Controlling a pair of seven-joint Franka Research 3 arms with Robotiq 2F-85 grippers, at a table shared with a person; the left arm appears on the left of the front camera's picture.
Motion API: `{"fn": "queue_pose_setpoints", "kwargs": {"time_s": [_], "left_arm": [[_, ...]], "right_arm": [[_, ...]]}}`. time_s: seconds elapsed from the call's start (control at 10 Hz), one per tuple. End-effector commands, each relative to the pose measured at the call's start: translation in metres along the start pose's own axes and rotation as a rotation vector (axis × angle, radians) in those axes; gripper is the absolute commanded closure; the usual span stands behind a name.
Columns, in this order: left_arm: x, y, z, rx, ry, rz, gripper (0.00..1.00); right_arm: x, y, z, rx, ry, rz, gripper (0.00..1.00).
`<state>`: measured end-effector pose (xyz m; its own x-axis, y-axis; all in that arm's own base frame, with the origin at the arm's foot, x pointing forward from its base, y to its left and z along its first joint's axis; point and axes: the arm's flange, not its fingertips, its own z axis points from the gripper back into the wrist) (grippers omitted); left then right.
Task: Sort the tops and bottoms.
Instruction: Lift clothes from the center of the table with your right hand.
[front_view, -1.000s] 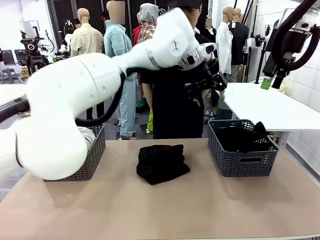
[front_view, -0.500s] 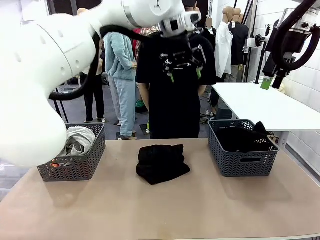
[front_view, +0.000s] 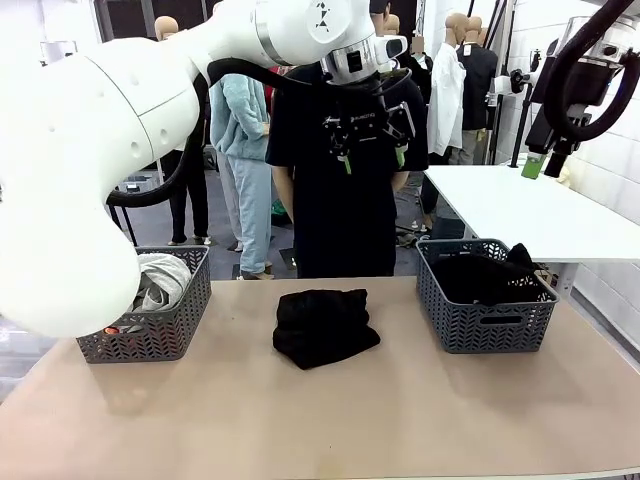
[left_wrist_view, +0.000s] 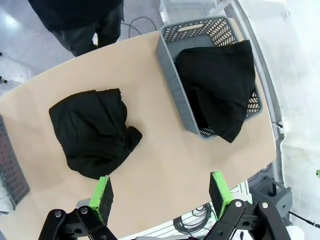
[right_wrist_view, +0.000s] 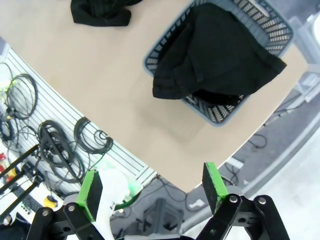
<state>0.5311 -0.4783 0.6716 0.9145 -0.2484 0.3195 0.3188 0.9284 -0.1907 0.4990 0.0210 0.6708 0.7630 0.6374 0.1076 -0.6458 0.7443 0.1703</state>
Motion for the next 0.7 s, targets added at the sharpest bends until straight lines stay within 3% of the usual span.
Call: {"fn": "queue_pose_setpoints", "kwargs": {"time_s": [0.0, 0.2, 0.4, 0.6], "left_arm": [[-0.019, 0.019, 0.001, 0.060, 0.039, 0.019, 0.00], [-0.084, 0.103, 0.004, 0.324, 0.107, 0.058, 0.00], [-0.150, 0.173, 0.010, 0.348, 0.176, 0.199, 0.00], [-0.190, 0.211, 0.018, 0.518, 0.231, 0.263, 0.00]], "right_arm": [[-0.002, 0.002, -0.001, 0.000, 0.009, -0.004, 0.00], [-0.002, 0.002, -0.001, 0.000, 0.009, -0.004, 0.00], [-0.002, 0.002, -0.001, 0.000, 0.009, -0.004, 0.00], [-0.002, 0.002, -0.001, 0.000, 0.009, -0.004, 0.00]]}}
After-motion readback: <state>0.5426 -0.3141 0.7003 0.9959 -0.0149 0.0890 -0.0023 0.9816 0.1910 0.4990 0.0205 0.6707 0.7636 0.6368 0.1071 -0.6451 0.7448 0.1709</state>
